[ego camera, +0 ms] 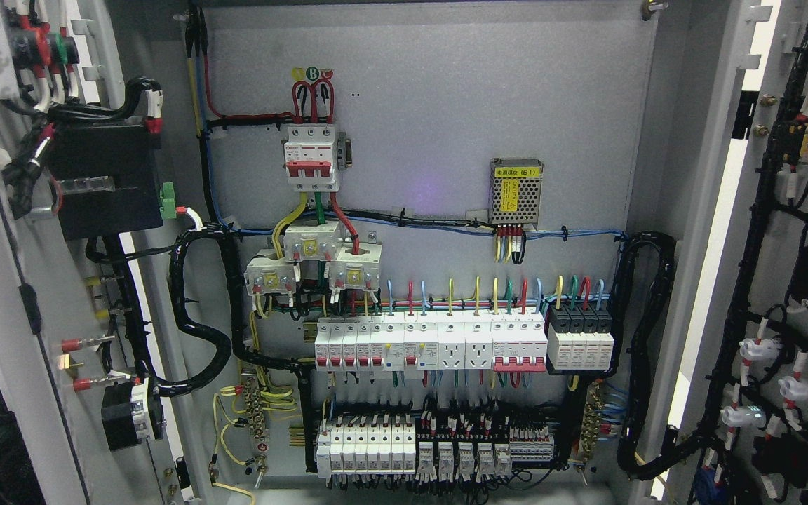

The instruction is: Open door with both hands

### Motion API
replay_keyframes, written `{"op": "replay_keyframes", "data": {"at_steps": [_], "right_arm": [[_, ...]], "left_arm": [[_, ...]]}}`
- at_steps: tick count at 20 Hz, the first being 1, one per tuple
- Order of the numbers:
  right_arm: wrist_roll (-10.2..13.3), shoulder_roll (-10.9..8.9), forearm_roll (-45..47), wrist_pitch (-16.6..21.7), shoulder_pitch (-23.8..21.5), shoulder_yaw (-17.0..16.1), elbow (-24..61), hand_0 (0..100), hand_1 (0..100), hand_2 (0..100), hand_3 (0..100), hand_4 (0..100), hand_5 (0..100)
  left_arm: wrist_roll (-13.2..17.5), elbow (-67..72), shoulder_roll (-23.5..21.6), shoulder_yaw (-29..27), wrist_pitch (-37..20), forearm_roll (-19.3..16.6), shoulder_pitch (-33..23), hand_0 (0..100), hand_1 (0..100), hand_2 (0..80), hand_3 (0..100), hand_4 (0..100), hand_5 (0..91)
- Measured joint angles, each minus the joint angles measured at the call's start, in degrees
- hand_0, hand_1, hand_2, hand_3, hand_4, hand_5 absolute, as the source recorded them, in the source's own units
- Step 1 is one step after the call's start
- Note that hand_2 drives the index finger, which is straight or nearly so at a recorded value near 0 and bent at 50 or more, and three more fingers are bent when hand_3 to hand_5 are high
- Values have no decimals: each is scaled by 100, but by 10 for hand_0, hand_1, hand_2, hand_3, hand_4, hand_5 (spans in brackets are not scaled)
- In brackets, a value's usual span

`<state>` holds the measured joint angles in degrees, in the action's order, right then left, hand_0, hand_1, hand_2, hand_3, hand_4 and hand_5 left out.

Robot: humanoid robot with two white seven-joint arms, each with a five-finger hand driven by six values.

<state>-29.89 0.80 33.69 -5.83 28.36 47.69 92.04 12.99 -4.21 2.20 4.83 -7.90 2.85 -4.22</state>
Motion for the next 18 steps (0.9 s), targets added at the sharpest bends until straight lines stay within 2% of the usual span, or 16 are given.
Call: {"op": "replay_keyframes", "data": {"at_steps": [18], "right_arm": [[1,450,-463,-168,112,151,-53,0,0,0,0,0,0]], "left_arm": [[0,0,0,0,0,-1,0,0,0,0,0,43,0]]}}
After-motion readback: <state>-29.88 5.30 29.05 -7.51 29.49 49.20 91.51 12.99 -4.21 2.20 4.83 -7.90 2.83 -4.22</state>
